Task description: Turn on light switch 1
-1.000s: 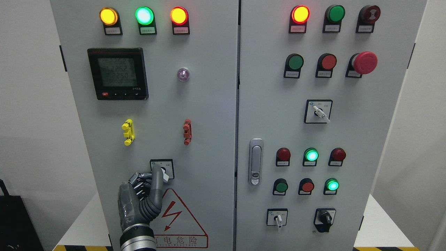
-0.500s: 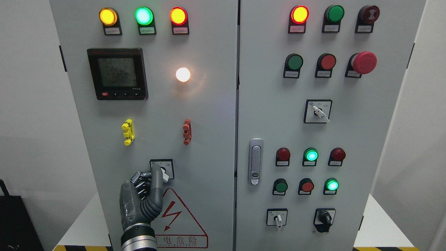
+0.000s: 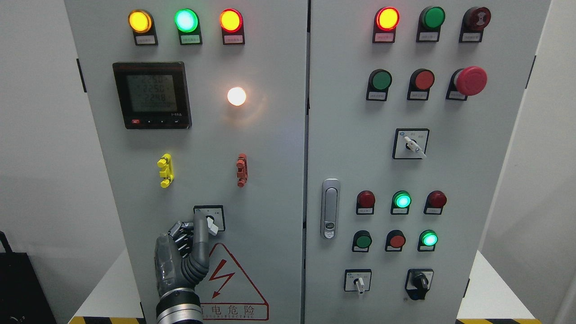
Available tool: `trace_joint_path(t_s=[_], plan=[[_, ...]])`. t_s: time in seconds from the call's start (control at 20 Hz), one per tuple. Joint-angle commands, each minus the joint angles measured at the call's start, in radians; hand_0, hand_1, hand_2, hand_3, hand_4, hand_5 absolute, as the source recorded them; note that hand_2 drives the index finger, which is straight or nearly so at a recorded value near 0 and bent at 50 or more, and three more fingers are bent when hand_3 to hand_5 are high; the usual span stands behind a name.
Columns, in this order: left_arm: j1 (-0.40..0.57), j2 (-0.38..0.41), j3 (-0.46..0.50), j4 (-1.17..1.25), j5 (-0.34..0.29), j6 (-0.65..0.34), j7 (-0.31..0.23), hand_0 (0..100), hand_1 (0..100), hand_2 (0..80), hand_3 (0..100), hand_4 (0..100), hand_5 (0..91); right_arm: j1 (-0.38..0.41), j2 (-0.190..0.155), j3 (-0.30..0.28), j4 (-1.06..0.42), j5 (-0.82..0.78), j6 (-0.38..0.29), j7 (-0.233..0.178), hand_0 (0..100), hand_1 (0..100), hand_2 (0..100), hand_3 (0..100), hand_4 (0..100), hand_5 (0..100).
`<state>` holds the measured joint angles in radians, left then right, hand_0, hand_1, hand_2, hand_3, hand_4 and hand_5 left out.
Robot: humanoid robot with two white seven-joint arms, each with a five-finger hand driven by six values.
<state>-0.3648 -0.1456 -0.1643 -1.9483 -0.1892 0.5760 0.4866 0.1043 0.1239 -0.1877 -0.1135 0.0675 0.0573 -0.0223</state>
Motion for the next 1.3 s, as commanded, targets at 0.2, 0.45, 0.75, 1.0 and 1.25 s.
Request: trace_joint_path(t_s=[0.2,0.45,0.75,1.0,1.25], plan=[[0.0,0.0,-0.001,0.0,0.0,-0.001,-0.002,37,30,61.8,98,99,84.9,0.0,0.0,0.001,0.0,0.0,-0.001,0.001,0,0,0,0,0,0],[0.0,0.0,-0.001,-0.001,0.0,-0.001,-0.002,28,30,61.9,99,99,84.9,0.0,0.0,-0.001,0.0,0.0,-0.001,0.001,0,0,0,0,0,0],[0.003,0.001,-0.001,-0.001,0.0,-0.001,-0.002,23,31,62.0,99,99,84.9,0.0,0.0,0.001,0.0,0.0,-0.001,0.001,0,0,0,0,0,0],[0.009,0.001,-0.001,-0.001,0.0,-0.001,-0.005,20,30,62.3,99,99,85.0,0.0,0.0,0.001,0.0,0.0,-0.001,0.001,0,0,0,0,0,0],[0.015,0.003,-0.001,-0.001,0.0,-0.007,-0.006,17,29,62.8,99,99,85.1,0.0,0.0,0.001,0.0,0.0,-0.001,0.001,0,0,0,0,0,0]])
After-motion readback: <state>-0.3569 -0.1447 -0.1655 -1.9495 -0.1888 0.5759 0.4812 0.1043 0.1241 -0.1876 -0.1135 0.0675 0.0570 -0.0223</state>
